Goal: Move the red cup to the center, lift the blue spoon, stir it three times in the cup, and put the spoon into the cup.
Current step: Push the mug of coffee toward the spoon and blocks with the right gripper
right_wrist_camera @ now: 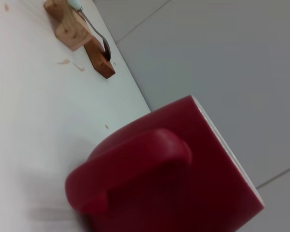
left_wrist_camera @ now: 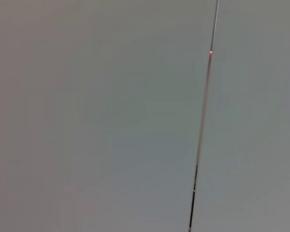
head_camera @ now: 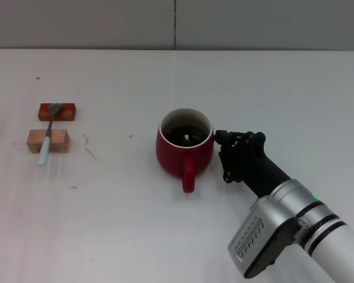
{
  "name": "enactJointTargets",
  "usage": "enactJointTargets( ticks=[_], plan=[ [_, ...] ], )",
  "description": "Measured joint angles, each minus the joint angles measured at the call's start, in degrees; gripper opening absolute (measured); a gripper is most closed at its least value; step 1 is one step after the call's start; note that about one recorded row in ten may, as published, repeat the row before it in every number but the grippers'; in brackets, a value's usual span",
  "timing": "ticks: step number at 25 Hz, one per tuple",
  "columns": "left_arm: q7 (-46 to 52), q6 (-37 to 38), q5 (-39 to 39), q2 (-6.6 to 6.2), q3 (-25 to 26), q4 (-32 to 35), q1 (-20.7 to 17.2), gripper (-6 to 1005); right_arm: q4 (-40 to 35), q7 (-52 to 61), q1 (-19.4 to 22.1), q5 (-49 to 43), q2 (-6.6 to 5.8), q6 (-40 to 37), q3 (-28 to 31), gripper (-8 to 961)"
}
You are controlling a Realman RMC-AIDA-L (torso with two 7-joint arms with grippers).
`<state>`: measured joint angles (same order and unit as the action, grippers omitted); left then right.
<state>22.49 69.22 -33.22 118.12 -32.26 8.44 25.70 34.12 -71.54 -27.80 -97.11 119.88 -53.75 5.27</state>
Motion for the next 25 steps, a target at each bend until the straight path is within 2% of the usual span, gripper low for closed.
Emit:
enactJointTargets(
  ticks=[18,25],
  plan=[
    [0.0,0.1,0.0,0.08,0.0,-0.3,-0.6,852,-0.3,1.7,-2.3,0.0,0.00,0.5,0.2,38],
    [1.7,0.9,0.0,0.20,-0.1,-0.3,-1.5,852,-2.9,7.0,-1.6,0.0,0.00,-2.1,3.3,37]
  ],
)
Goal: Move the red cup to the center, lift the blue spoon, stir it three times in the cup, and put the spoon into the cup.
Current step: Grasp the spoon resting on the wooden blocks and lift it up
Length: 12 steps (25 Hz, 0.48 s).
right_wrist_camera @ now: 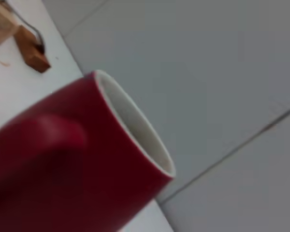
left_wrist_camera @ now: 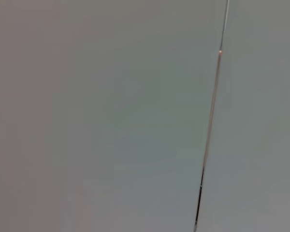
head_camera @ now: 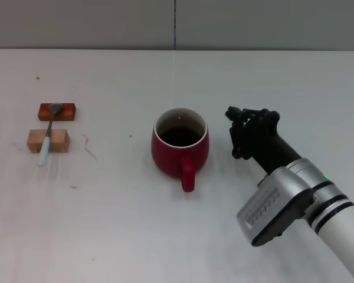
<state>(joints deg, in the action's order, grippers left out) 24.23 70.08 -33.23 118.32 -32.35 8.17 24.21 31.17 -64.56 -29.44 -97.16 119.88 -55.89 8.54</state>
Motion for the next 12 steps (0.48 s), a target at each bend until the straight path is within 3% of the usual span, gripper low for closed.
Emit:
enactJointTargets(
  ticks=[7,12],
  plan=[
    [5.8,5.6,-0.4,-0.01,-0.5,-0.1,-3.1,852,-8.9,20.3,1.8,0.4,-0.33,-12.5,4.3,38],
    [7.7,7.1,-0.5,-0.03,-0.6,-0.1,-4.6,852,-13.0,37.9,4.3,0.4,-0.86,-20.9,15.4,45]
  ],
)
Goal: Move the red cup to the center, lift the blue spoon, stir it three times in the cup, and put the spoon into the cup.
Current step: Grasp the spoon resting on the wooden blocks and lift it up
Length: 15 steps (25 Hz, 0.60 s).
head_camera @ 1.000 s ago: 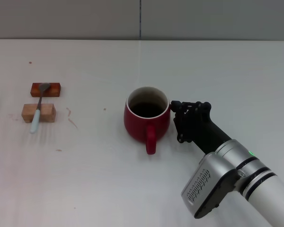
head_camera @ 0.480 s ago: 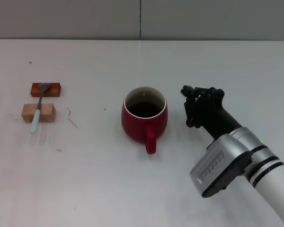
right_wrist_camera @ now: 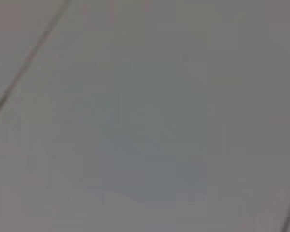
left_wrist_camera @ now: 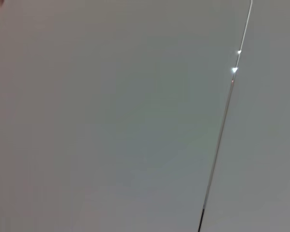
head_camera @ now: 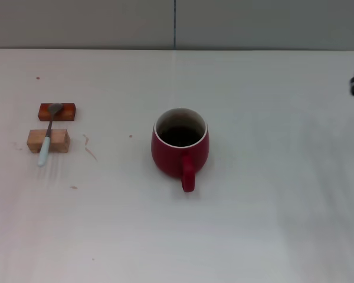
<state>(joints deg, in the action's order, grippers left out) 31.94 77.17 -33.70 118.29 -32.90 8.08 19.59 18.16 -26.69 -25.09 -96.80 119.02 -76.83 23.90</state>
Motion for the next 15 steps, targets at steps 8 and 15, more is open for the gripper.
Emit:
enactJointTargets(
  ticks=[8,15],
  plan=[
    [2.0,0.3,-0.1,-0.01,-0.1,0.1,-0.2,851,-13.9,30.5,0.8,0.2,-0.42,-6.3,4.1,186],
    [2.3,9.4,-0.1,0.24,-1.3,-2.1,-1.9,851,-19.7,35.5,-0.1,0.3,-0.66,-7.3,10.9,488]
  ],
)
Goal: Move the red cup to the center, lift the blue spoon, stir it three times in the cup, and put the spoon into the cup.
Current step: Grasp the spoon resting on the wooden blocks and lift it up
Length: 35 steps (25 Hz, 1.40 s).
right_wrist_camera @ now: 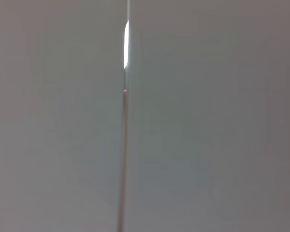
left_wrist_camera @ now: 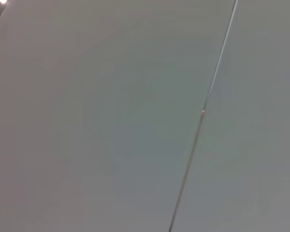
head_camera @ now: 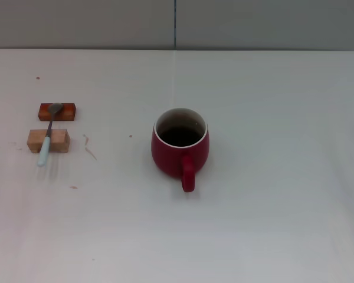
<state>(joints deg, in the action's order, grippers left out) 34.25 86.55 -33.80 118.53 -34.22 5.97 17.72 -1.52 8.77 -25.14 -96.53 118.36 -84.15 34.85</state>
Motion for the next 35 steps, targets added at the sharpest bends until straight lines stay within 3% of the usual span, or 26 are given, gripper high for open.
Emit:
enactJointTargets(
  ticks=[2,5,7,12,16,21,22,26,35],
  plan=[
    [-1.5,6.0,0.0,0.07,-0.2,-3.2,-0.9,851,-0.8,0.0,-0.8,0.0,-0.77,0.0,3.1,553],
    [-3.7,9.2,0.0,0.06,-0.8,-5.8,-1.6,851,-1.0,0.0,-1.4,0.0,-1.65,0.4,4.5,651],
    [-6.3,11.6,-0.1,0.07,-1.6,-8.6,-2.1,851,-1.3,-0.1,-2.5,0.0,-3.01,2.0,5.5,651],
    [-18.0,21.9,-1.0,0.42,-4.7,-21.4,-2.4,851,-2.7,-0.1,-5.0,0.0,-4.25,6.3,5.4,650],
    [-25.4,24.2,-4.6,0.56,-4.1,-27.3,-1.6,850,-4.0,-0.3,-6.8,-0.2,-4.91,9.4,5.1,650],
    [-40.4,22.9,-11.7,0.48,0.2,-36.7,0.9,850,-4.2,-4.8,-7.5,-0.5,-5.10,9.2,5.0,650],
    [-47.6,21.4,-13.7,0.34,2.4,-41.1,2.2,850,-4.2,-6.2,-7.7,-0.5,-5.12,9.2,5.0,650],
    [-56.7,19.6,-15.8,0.13,5.9,-48.3,3.5,850,-4.2,-6.6,-7.8,-0.5,-5.17,9.6,5.0,649],
    [-60.5,16.0,-16.0,-0.23,7.2,-54.0,3.9,843,-4.2,-6.7,-8.0,-0.5,-5.34,9.8,5.1,649]
  ],
)
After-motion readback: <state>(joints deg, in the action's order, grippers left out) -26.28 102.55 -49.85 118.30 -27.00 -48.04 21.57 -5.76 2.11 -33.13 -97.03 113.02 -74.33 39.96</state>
